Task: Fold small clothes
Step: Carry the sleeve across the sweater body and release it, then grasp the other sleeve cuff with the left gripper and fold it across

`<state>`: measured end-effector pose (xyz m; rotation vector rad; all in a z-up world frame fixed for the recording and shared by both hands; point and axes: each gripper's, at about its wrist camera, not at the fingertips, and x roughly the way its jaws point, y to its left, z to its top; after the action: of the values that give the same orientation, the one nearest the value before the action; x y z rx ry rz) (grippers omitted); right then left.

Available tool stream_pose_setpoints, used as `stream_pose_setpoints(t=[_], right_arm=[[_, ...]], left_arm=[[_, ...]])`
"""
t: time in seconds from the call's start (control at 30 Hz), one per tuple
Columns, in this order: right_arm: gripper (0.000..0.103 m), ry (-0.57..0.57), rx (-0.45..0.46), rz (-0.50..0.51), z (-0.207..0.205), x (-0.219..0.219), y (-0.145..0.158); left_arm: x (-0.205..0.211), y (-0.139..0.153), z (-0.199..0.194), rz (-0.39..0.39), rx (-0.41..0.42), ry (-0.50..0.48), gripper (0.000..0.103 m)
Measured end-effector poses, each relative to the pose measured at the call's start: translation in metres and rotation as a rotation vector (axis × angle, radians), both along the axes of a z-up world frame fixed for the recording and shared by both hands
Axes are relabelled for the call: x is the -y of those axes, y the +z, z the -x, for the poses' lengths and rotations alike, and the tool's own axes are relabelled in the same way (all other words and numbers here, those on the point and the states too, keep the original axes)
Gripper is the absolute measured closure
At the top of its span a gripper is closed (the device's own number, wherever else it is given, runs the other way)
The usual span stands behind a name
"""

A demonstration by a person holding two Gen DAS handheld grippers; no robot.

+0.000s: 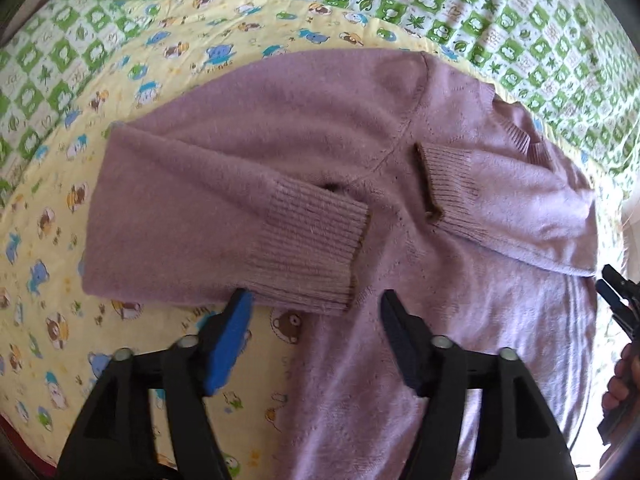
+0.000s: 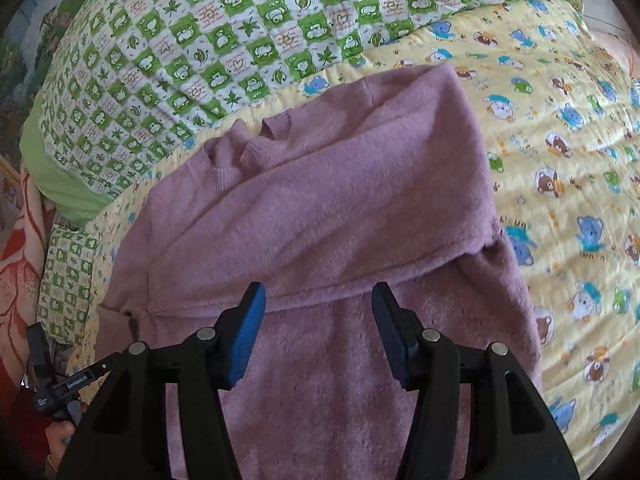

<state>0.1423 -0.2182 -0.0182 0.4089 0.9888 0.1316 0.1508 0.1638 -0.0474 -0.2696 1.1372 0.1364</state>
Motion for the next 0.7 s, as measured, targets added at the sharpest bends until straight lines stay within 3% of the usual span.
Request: stream_pose_setpoints(t=[0.23,0.27,0.3,0.33,0.37,0.4,0.43,0.57,0.7], right_arm=[[0.046,0.011,-0.021,-0.017,0.016,-0.011,-0.002],[0.046,0.011,-0.021,-0.018,0.018,-0.012,-0.002],[0.046,0.011,-0.022,-0.019,0.019,-0.013,-0.001],[0.046,0.010,-0.023,-0.019,0.020,-0.013,-0.001],[0.046,0.009,-0.024,-0.021,0.021,-0.013,-0.001],[0.046,0.008,-0.024,-0.025,0.023,-0.012,-0.001],[0.046,0.007,-0.023,-0.029,0.023,-0.011,0.000],[0.046,0.019,-0.014,-0.037,0.025,-0.012,-0.001],[0.046,0.034,-0.009,-0.058,0.023,-0.012,-0.002]], left_arm=[[0.013,-0.023,-0.019,-0.163,-0.080,-0.060,0.020],[0.012,-0.028,-0.020,-0.184,-0.096,-0.060,0.028],[0.009,-0.034,-0.022,-0.199,-0.118,-0.054,0.045],[0.004,-0.037,-0.022,-0.174,-0.123,-0.050,0.048],[-0.001,-0.034,-0.021,-0.144,-0.105,-0.041,0.060],[-0.006,-0.028,-0.019,-0.120,-0.079,-0.028,0.081],[-0.008,-0.023,-0.019,-0.118,-0.067,-0.019,0.089],[-0.013,0.012,-0.021,-0.043,0.026,0.012,0.095],[0.017,0.062,-0.036,0.061,0.164,-0.054,0.096]])
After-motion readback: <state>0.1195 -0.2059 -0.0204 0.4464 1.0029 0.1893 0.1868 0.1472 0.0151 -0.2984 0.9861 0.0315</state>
